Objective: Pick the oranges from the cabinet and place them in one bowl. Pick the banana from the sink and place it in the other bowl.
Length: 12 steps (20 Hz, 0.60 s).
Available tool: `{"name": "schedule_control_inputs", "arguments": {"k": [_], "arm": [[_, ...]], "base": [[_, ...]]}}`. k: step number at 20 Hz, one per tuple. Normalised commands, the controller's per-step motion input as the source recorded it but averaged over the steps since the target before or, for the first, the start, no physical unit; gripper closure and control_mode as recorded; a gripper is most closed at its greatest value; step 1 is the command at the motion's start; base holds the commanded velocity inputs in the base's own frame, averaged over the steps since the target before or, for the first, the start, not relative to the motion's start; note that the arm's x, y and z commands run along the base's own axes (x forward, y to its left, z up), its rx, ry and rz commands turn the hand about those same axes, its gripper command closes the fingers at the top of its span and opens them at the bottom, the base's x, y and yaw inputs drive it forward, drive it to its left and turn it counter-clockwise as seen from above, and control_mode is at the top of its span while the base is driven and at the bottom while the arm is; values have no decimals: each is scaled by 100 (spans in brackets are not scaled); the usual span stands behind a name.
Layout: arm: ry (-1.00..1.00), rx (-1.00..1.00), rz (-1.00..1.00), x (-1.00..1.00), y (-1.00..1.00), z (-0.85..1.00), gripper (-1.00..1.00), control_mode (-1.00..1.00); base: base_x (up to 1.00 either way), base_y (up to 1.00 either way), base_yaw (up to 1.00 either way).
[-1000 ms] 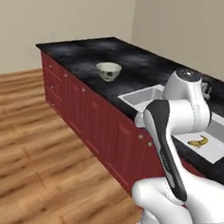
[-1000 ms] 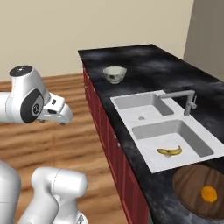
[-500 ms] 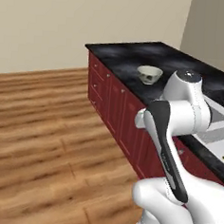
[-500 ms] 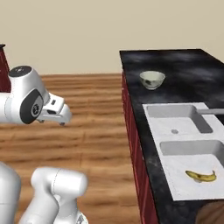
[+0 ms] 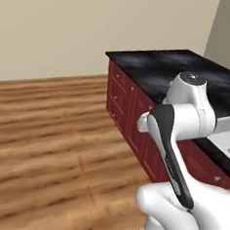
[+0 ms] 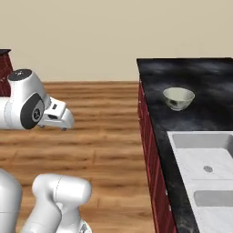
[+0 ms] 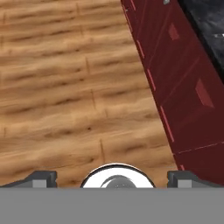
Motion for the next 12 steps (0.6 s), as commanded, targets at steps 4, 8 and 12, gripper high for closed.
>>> {"name": "schedule_control_inputs", "arguments": {"k": [4, 8, 12], "arm": [[0, 0, 0, 0, 0, 0, -100, 100], [0, 0, 0, 0, 0, 0, -100, 100], [0, 0, 0, 0, 0, 0, -100, 100]], "base": [[21, 65, 21], [-1, 35, 48], [-9, 23, 48]]}}
